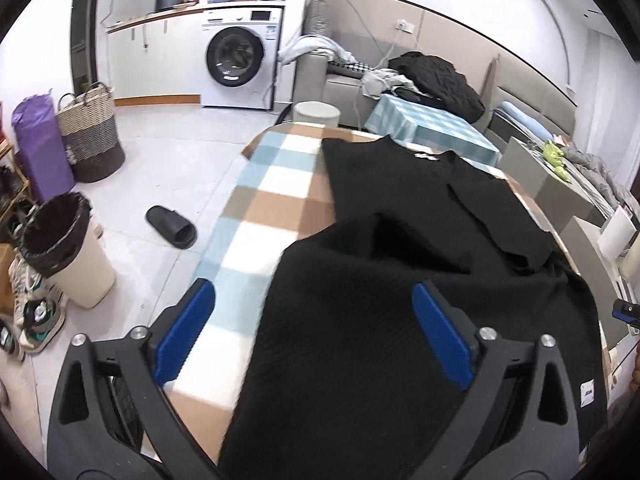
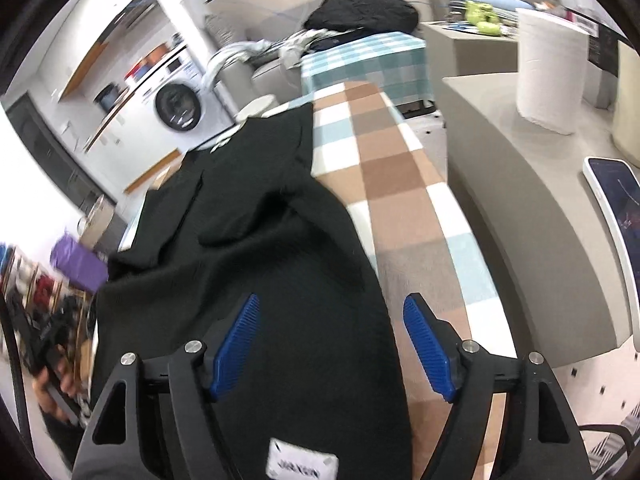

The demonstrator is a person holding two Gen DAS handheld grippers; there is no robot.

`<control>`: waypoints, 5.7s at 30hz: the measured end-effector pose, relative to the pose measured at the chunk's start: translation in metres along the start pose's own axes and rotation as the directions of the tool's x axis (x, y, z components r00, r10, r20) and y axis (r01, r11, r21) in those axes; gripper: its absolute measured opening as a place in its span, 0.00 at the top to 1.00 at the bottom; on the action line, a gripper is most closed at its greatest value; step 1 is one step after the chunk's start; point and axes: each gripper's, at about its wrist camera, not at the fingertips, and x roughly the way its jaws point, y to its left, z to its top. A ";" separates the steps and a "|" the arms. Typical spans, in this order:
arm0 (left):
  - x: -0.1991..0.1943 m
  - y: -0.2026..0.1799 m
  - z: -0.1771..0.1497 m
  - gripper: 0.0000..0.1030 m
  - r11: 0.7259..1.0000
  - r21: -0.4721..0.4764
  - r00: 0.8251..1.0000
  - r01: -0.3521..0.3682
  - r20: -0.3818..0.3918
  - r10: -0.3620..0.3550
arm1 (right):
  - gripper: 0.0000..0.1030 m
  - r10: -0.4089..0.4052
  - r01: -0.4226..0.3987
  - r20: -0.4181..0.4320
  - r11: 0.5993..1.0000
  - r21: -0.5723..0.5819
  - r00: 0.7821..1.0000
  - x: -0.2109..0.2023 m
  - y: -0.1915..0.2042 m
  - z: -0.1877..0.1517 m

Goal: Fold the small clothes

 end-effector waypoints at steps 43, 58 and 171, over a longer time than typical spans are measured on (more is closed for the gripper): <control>0.053 0.005 -0.034 0.95 0.999 0.043 0.988 -0.012 -0.155 0.018 | 0.87 0.112 -0.116 -0.057 0.991 -0.065 0.992 0.040 -0.018 -0.032; -0.017 0.006 -0.025 0.95 0.999 -0.010 0.999 0.042 -0.001 -0.042 | 0.96 0.192 -0.212 0.188 0.973 0.090 0.963 0.007 -0.046 -0.009; 0.131 -0.004 0.021 0.46 0.996 -0.063 0.974 0.070 -0.209 -0.082 | 0.44 0.082 -0.083 0.028 0.995 0.063 0.996 0.085 -0.033 0.036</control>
